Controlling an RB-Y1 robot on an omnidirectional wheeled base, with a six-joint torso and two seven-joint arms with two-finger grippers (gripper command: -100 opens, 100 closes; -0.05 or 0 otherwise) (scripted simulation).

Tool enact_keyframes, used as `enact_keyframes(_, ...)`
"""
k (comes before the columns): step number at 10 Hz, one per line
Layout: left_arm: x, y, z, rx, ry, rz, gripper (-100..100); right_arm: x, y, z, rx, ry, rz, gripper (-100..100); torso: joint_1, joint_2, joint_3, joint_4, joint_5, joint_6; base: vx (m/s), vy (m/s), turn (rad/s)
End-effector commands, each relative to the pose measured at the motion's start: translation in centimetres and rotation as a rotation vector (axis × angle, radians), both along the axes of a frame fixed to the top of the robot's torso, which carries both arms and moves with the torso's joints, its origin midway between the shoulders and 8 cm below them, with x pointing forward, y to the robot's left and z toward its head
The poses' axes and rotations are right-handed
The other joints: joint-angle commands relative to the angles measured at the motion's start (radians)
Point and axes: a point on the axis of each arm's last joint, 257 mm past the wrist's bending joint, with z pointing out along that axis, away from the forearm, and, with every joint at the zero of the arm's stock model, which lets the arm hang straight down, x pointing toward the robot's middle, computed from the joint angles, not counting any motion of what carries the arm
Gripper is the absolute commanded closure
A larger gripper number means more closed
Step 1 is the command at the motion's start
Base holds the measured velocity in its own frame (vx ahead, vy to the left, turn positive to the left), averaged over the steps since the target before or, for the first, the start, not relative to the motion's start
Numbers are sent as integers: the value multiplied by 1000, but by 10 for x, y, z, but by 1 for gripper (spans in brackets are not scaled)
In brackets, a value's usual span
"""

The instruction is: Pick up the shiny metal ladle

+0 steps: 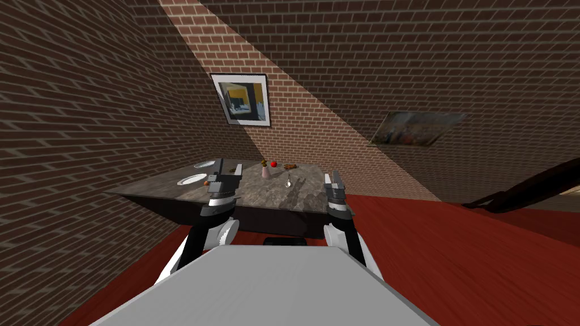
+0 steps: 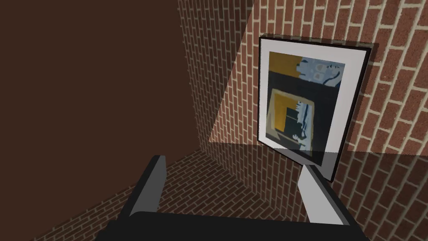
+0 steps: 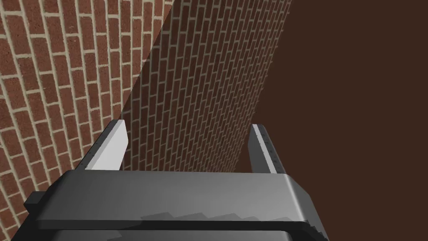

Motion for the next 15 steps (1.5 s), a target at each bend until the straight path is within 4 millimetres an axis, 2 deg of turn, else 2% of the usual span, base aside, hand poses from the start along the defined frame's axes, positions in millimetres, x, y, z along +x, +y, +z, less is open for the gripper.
enact_keyframes(1, 0, 0, 0, 0, 0, 0, 0, 1, 11, 4, -74, -12, 15, -100, 0, 0, 0, 0, 0, 0, -41, 15, 154)
enact_keyframes(7, 0, 0, 0, 0, 0, 0, 0, 7, 62, 15, -440, -102, 31, -100, 3, 7, 4, 2, 1, -1, -105, 35, 214)
enact_keyframes(8, 0, 0, 0, 0, 0, 0, 0, 6, 63, 14, -454, -102, 35, -100, 2, 8, 5, 2, 1, 0, -80, 16, 88)
enact_keyframes(10, 0, 0, 0, 0, 0, 0, 0, 11, 82, 11, -613, -149, 24, -100, 1, 5, 3, 1, 0, 0, -72, 42, 265)
enact_keyframes(11, 0, 0, 0, 0, 0, 0, 0, 11, 83, 9, -628, -150, 25, -100, 2, 5, 3, 1, 1, -1, -61, 34, 114)
enact_keyframes(15, 0, 0, 0, 0, 0, 0, 0, 24, 108, -10, -916, -228, -6, -100, 2, 5, 3, 1, 1, 0, -67, 54, 229)
